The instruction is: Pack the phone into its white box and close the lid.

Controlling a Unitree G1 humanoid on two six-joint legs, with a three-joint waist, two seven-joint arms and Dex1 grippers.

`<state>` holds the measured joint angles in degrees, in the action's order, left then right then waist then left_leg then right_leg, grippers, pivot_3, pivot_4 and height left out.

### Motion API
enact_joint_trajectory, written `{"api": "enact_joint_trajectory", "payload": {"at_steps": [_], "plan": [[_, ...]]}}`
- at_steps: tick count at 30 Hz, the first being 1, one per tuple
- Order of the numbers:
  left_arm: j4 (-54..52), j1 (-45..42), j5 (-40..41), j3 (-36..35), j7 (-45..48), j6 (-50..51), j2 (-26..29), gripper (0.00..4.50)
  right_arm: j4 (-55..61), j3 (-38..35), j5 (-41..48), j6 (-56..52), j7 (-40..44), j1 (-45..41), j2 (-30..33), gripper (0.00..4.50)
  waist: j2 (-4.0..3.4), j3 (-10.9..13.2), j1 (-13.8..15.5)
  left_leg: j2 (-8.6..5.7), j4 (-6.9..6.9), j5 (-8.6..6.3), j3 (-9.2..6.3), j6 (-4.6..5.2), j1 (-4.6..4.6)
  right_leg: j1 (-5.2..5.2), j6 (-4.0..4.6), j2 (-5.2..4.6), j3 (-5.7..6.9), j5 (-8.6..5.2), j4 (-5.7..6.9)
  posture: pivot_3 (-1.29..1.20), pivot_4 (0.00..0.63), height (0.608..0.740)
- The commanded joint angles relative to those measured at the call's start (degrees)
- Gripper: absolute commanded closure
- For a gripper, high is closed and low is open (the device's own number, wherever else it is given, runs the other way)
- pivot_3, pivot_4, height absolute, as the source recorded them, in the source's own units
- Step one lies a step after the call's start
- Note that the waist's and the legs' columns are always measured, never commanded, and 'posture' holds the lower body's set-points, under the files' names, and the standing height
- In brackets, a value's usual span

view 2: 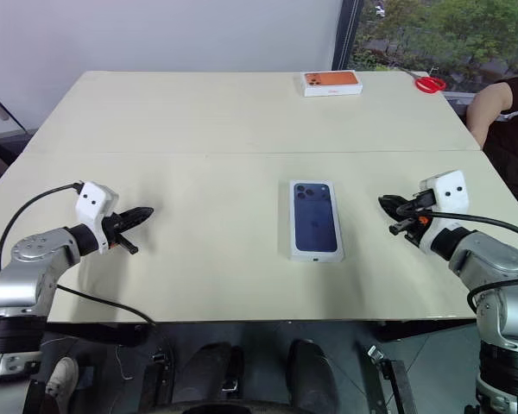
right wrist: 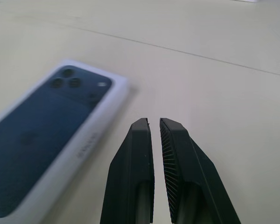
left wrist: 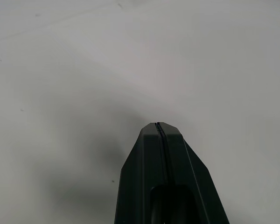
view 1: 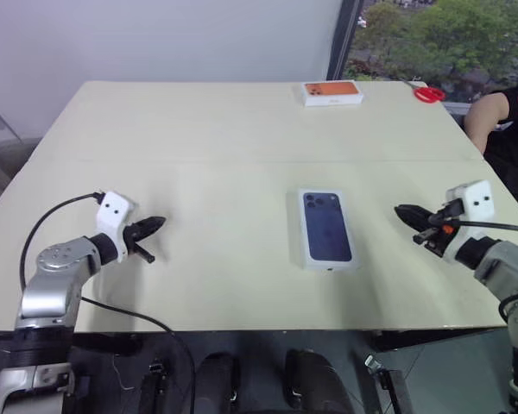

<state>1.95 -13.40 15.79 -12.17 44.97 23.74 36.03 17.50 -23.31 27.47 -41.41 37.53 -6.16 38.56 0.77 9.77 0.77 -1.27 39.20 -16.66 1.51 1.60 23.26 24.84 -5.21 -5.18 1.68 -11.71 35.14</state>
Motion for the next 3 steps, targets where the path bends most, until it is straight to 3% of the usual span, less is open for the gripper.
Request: {"api": "enact_joint_trajectory", "payload": {"at_steps": [1,3], "plan": [[-2.5,1.35,1.09,-1.47,-0.38,-0.1,1.09,4.5,1.81,-0.21,1.25,1.15,0.26,0.7,0.09,4.07,0.0,0.0,-0.04,0.0,0.0,0.0,0.0,0.0,0.0,0.0,0.0,-0.01,0.0,0.0,0.0,0.0,0.15,0.74],[-2.48,2.32,1.19,-1.87,-0.2,-0.65,1.35,4.5,2.77,0.21,1.74,1.05,-0.18,1.27,-0.42,4.07,0.0,0.0,-0.05,0.01,-0.01,0.0,0.0,0.0,0.0,0.01,0.01,-0.03,-0.01,0.0,0.01,0.0,0.15,0.74]]}}
